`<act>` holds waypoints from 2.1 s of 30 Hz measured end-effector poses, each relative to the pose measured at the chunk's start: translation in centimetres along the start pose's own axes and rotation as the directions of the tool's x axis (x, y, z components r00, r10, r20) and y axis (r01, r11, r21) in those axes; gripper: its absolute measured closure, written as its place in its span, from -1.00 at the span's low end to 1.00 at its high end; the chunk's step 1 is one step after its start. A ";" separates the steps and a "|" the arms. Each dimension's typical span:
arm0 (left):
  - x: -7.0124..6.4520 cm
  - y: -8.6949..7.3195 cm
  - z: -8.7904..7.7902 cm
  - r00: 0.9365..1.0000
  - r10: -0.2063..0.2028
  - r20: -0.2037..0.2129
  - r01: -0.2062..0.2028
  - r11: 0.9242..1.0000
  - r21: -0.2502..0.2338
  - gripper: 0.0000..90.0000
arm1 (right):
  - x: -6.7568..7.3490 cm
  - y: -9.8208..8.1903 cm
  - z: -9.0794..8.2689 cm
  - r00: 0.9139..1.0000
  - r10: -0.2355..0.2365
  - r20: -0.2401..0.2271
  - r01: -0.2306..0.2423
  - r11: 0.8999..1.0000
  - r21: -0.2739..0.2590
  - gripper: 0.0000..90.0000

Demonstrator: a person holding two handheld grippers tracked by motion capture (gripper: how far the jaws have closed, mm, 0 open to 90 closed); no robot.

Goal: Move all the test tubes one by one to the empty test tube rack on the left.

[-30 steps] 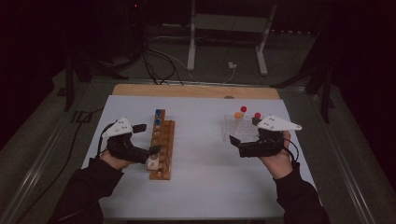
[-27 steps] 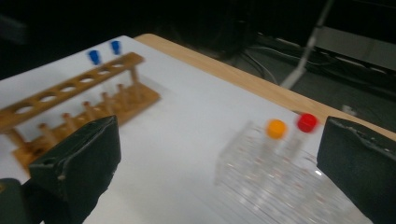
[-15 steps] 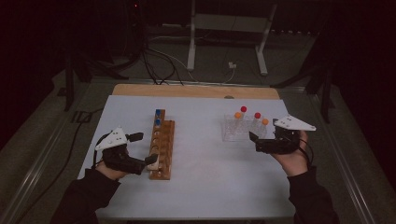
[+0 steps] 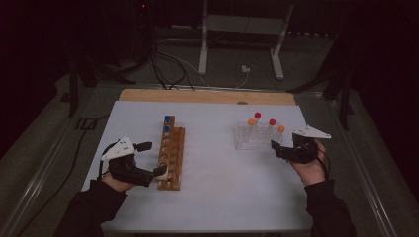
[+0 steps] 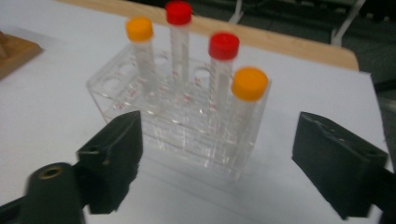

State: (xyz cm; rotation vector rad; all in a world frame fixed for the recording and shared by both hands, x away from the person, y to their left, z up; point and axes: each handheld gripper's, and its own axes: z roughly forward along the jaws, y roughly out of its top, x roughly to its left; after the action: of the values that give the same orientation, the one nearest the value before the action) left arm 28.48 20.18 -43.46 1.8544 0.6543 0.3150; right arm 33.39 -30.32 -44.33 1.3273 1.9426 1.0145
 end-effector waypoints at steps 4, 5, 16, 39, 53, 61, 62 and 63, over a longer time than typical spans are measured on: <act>0.1 0.0 0.0 1.000 -0.005 0.007 0.005 1.000 0.000 -0.96 | -0.5 -0.2 0.8 1.000 0.016 0.005 -0.016 0.999 0.032 -0.24; 0.1 -0.1 0.0 1.000 -0.007 0.004 0.007 1.000 -0.001 -0.96 | -0.6 -0.2 0.9 1.000 0.015 0.011 -0.015 0.999 0.043 -0.16; 0.2 -0.2 0.1 1.000 -0.012 0.007 0.011 1.000 0.005 -0.96 | -1.6 -0.1 2.8 0.999 0.043 0.016 -0.044 0.995 0.091 0.28; 0.5 -0.3 0.1 1.000 -0.021 0.012 0.021 1.000 0.014 -0.96 | -1.4 1.2 4.0 0.999 0.027 0.036 -0.030 0.995 0.098 0.66; 0.3 -0.1 0.2 1.000 -0.013 0.022 0.013 1.000 0.016 -0.96 | -1.0 3.5 1.2 0.999 -0.016 0.049 0.014 0.999 0.043 0.67; 0.1 0.3 0.3 0.999 -0.008 0.034 0.008 1.000 0.012 -0.96 | -0.3 4.6 -0.7 0.997 -0.049 0.054 0.049 0.999 0.007 0.67; 0.1 0.4 0.3 0.999 -0.010 0.039 0.010 1.000 0.011 -0.96 | -0.2 4.7 -0.9 0.998 -0.051 0.048 0.051 0.999 0.002 0.67; 0.1 0.5 0.3 0.999 -0.007 0.040 0.006 1.000 0.012 -0.96 | 0.0 4.8 -1.1 0.997 -0.057 0.045 0.057 0.998 0.000 0.67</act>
State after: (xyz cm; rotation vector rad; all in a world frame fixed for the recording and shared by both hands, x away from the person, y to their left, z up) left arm 28.89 19.86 -43.13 1.8650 0.6360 0.2700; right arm 34.96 -29.61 -39.72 1.2753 1.9350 0.9504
